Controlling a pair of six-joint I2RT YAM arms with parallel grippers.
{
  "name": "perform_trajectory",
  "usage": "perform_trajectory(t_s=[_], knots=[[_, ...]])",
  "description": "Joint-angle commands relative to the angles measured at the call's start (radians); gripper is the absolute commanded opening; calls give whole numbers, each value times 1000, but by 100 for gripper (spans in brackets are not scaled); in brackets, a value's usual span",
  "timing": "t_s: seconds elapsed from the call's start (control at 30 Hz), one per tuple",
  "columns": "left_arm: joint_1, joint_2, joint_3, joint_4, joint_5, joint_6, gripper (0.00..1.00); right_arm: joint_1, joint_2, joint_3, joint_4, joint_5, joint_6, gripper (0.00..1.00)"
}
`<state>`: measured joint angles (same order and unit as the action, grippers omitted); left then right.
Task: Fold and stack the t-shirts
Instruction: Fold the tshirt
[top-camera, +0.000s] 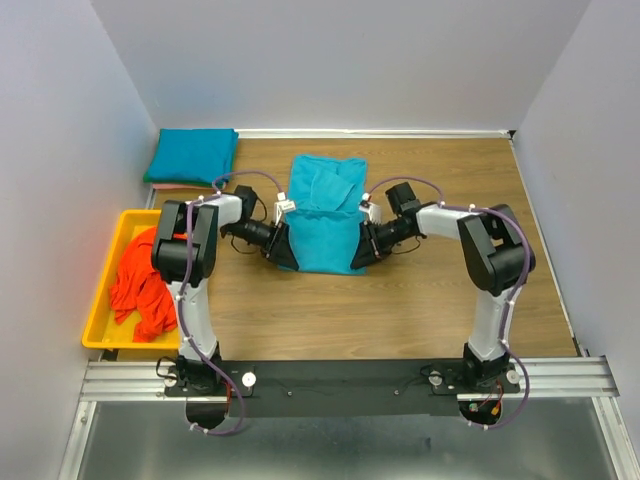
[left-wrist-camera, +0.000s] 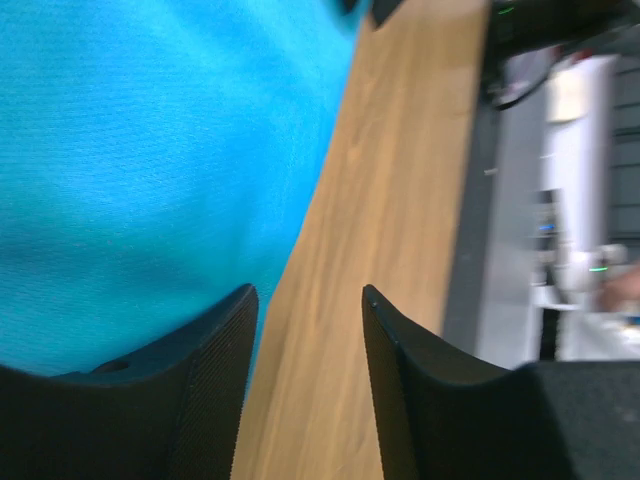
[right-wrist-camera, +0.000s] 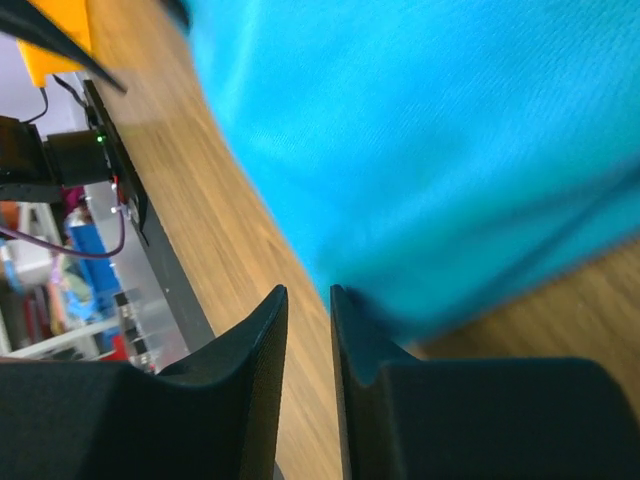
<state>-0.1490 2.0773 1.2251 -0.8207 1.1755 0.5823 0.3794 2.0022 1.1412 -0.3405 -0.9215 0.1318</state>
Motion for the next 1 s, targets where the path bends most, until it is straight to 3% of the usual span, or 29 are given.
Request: perform_trajectory(t_s=[0.0, 0.07, 0.2, 0.27, 0.43, 0.5, 0.6, 0.97], knots=[[8, -190, 62, 49, -200, 86, 60, -5, -129, 18, -58, 47, -88, 33], [8, -268, 47, 98, -268, 102, 64, -5, -212, 40, -87, 67, -126, 37], [8, -472, -62, 267, -402, 166, 64, 6, -328, 29, -118, 165, -337, 44], [5, -600, -140, 352, -451, 264, 64, 44, -377, -3, -120, 280, -548, 47], [-26, -700, -298, 417, -490, 604, 64, 157, -418, -64, -63, 447, -725, 49], [-47, -711, -360, 431, -491, 741, 64, 209, -413, -99, -11, 502, -768, 49], [-76, -704, -412, 454, -502, 827, 63, 269, -402, -135, 50, 558, -794, 49], [-152, -589, -428, 459, -577, 915, 60, 357, -304, -212, 152, 650, -794, 48]])
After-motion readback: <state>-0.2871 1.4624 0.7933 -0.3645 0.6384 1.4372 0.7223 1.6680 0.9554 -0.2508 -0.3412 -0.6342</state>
